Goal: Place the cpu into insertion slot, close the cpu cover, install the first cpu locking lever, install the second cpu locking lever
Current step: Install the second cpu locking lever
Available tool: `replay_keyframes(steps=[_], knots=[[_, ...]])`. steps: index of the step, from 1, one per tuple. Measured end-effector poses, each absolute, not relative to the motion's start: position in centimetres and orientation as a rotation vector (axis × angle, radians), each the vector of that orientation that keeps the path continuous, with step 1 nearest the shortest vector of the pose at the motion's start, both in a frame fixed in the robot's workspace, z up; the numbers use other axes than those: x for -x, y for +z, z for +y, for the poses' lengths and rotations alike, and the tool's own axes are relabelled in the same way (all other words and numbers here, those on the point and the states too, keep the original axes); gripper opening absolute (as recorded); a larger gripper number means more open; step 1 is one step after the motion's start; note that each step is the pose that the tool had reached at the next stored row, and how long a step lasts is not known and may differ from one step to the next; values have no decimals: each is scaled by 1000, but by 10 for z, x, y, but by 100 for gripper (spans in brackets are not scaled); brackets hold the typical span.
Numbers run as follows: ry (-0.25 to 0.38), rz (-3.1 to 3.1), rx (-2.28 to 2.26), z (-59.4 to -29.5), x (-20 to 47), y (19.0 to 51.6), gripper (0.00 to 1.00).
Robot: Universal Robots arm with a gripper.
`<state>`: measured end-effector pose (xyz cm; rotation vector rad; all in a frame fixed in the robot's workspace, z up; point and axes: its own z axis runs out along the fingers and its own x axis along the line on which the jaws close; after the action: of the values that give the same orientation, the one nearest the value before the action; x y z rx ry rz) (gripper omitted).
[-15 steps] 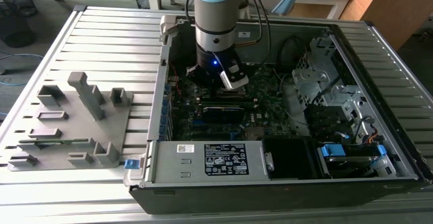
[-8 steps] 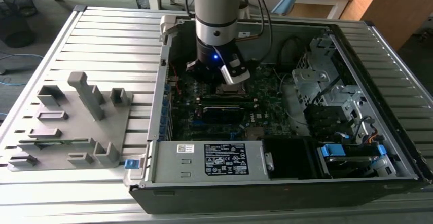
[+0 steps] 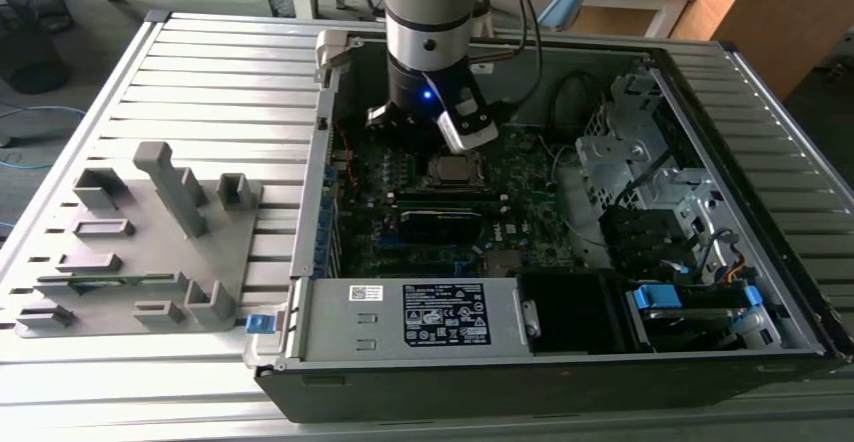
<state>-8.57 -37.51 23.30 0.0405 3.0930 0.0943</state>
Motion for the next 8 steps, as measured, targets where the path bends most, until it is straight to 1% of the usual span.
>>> replay_keyframes(steps=[8], knots=[[94, 3093, -40, -375, 82, 234, 11]])
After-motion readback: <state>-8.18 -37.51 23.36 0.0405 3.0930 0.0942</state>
